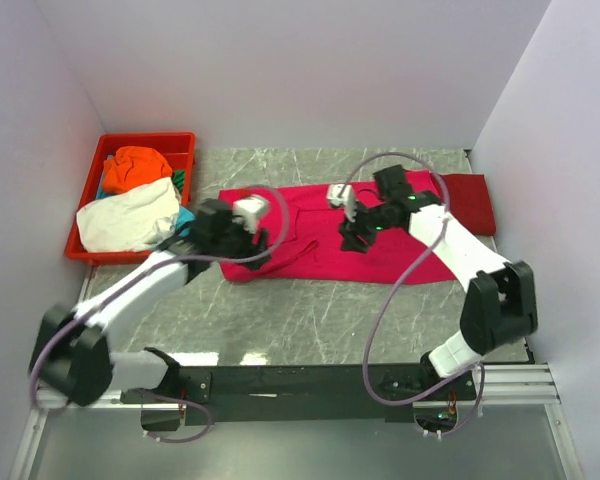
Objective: Fold and stack the t-shirts
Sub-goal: Fold the tshirt
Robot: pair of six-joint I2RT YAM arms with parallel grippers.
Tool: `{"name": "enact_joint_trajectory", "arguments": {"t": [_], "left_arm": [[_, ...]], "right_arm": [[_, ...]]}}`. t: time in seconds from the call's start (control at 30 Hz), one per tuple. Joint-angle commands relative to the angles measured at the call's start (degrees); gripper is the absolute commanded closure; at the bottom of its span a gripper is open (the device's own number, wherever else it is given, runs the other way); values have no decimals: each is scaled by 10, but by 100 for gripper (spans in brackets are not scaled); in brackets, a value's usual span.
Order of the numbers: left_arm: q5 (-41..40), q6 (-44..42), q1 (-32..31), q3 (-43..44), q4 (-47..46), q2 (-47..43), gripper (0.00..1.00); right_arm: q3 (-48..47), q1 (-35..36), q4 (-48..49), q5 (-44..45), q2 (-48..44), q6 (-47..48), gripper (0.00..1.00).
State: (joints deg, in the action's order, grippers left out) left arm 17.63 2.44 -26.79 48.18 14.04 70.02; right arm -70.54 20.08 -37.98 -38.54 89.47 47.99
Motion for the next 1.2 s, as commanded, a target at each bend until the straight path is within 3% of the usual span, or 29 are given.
{"name": "enact_joint_trajectory", "arguments": {"t": [0.0,0.13,0.27,0.3,0.4,0.77,1.0,1.17], "left_arm": [[-117,-80,-71,82,71,96,37],[-227,-123,-128,130,98,177,39],[-281,-151,-160,177,114,237,41],[-286,-158,-163,187,122,261,47],[-312,-161,-169,212,142,302,51],[-337,-171,-179,203,140,319,55],[-326,-173,-180,210,147,327,70],[-311,-171,-179,207,148,324,72]], "right_arm": [[28,-42,-41,-67,-56,54,45],[49,-75,-35,-80,-79,54,45],[39,-98,-48,-103,-73,55,45],[37,-101,-52,-105,-72,55,45],[37,-108,-56,-112,-73,59,45],[36,-126,-63,-129,-69,60,45],[35,-132,-61,-132,-71,55,45],[34,-135,-64,-134,-68,56,45]]}}
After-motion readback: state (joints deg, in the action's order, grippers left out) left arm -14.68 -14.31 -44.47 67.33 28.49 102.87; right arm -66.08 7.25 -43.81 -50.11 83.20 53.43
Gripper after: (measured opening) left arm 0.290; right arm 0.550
